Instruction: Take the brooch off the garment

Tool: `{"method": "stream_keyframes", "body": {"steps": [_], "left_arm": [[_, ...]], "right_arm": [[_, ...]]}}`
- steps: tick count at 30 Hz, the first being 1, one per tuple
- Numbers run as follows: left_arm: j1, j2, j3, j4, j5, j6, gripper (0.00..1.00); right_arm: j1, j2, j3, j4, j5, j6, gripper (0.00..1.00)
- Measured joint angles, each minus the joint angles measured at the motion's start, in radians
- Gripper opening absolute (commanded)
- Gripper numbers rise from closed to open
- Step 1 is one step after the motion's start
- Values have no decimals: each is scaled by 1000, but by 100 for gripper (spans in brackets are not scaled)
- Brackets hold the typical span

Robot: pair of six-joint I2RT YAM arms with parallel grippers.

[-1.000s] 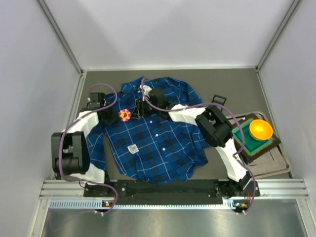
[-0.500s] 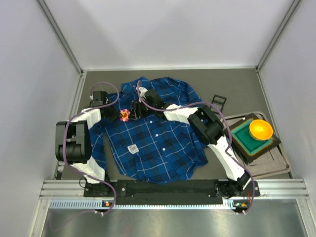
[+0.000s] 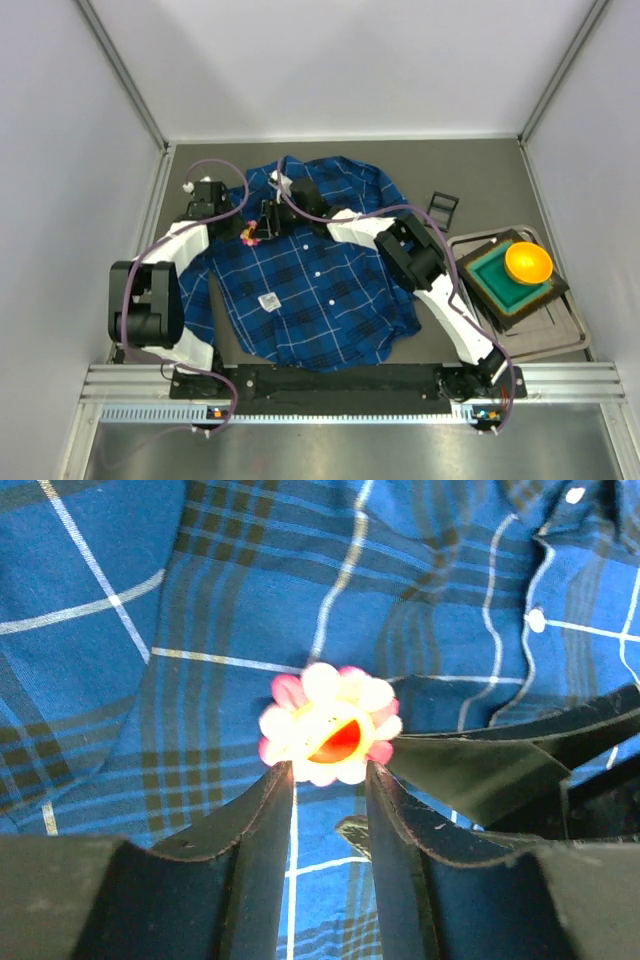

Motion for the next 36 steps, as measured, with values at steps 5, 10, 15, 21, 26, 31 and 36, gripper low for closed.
{"method": "stream_keyframes", "body": {"steps": [5,10,15,21,26,31,36], "left_arm": [[-33,-50,-23,-5,-51,0,40],[-30,-29,-27,-13,-79,-32,48],[-26,-24,-41,-10,-99,-100,59],[-23,10,-35,-43,-102,-229,59],[-16,60,-19,-77,-74,-330,50],[-12,39,-35,-73,-73,-374,63],[-10,-1,-50,-69,-73,-383,70]], "right_arm": [[-1,0,-28,120,-60,77,48],[-5,0,-47,187,-101,137,47],[-6,3,-47,216,-131,174,45],[-6,34,-37,247,-150,207,39],[-6,74,-18,250,-161,225,35],[-5,83,-4,256,-170,227,35],[-5,83,0,288,-175,242,40]]}}
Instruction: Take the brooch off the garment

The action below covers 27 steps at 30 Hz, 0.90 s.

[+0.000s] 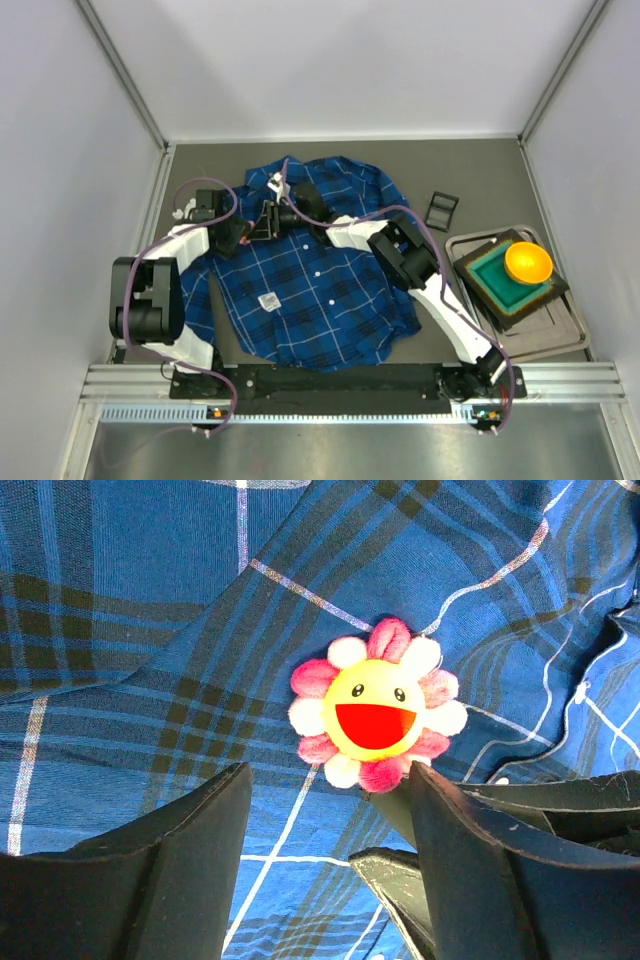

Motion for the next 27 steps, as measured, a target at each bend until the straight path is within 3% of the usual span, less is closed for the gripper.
{"method": "stream_keyframes", "body": {"steps": [6,16,20,27], "left_arm": [[6,0,0,29,28,-16,72],[53,69,-34,187,209,-94,73],[65,96,-38,219,247,-111,61],[80,98,-42,246,254,-98,44]], "right_arm": [[0,0,0,29,1,30,40],[0,0,1,32,-1,31,40],[0,0,1,15,1,9,40],[0,-24,-32,-82,61,-92,50]]}}
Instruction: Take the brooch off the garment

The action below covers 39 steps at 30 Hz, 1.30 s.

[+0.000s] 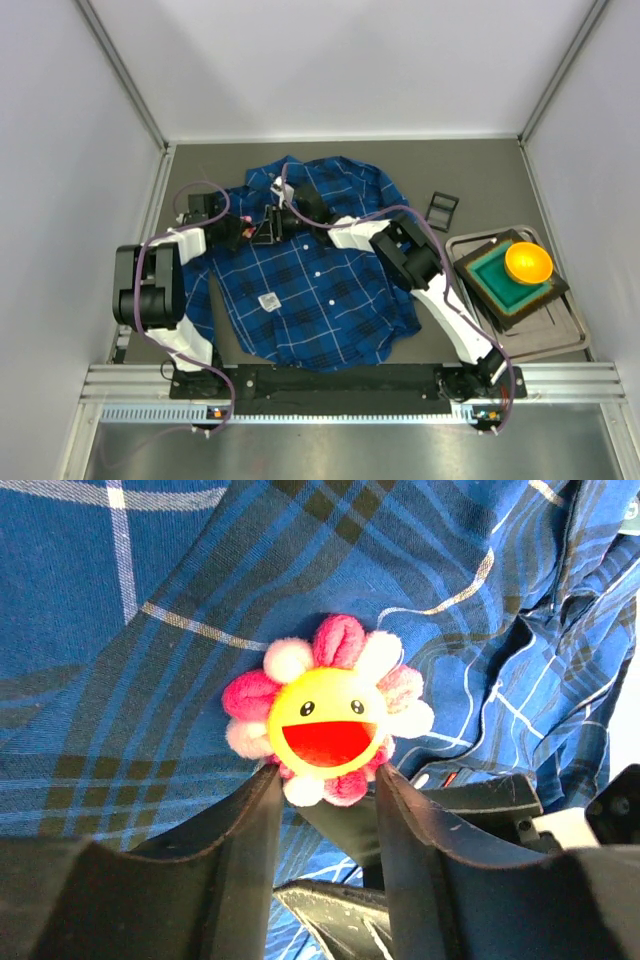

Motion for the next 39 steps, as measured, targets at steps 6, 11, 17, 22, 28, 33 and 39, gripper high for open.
{"method": "stream_keyframes", "body": {"steps": [6,11,17,22,28,33,39], "left_arm": [[10,0,-4,29,0,24,35],[10,0,-2,29,-13,60,36],[10,0,23,-3,-45,109,52],[10,3,72,-21,-53,140,43],[11,15,106,-31,-54,172,26],[11,15,107,-38,-55,188,17],[11,15,107,-38,-50,199,3]], "right_arm": [[-14,-85,-100,-16,50,-40,55],[-41,-97,-106,-28,69,-44,56],[-53,-55,66,-229,123,-74,53],[-55,-49,171,-230,133,-56,52],[-55,-41,164,-232,126,-39,49],[-54,-37,162,-240,119,-32,50],[-52,-37,161,-274,121,-79,50]]}}
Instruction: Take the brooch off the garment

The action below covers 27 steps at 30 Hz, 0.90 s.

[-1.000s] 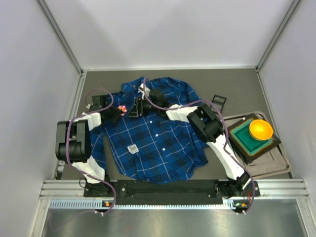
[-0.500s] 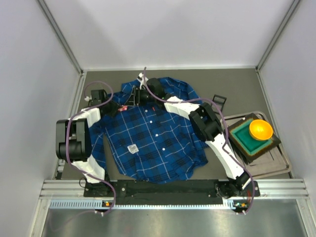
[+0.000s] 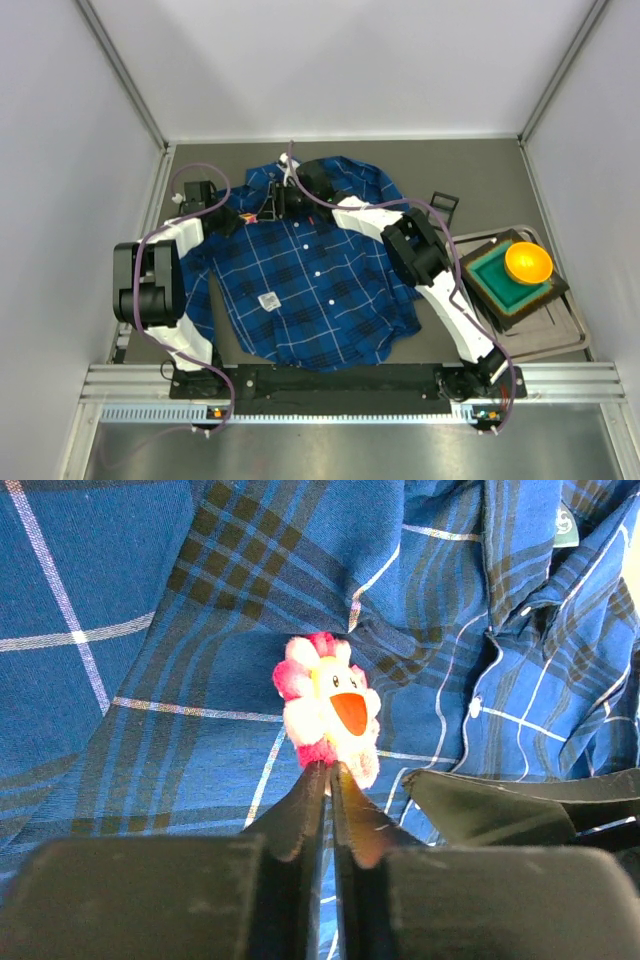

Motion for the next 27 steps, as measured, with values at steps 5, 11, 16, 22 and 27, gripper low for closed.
{"method": "stream_keyframes", "body": {"steps": [5,11,16,22,27], "left_arm": [[0,0,0,-1,16,5,0],[-2,0,0,-2,29,8,0],[-6,-3,0,-19,35,8,0],[-20,-8,6,-71,36,8,0],[-29,-8,38,-123,35,10,0]], "right_arm": [[0,0,0,-81,49,-127,49],[2,0,0,-122,63,-204,47],[11,0,0,-138,93,-272,46],[21,0,0,-150,108,-359,54],[36,-9,-5,-148,113,-430,65]]}}
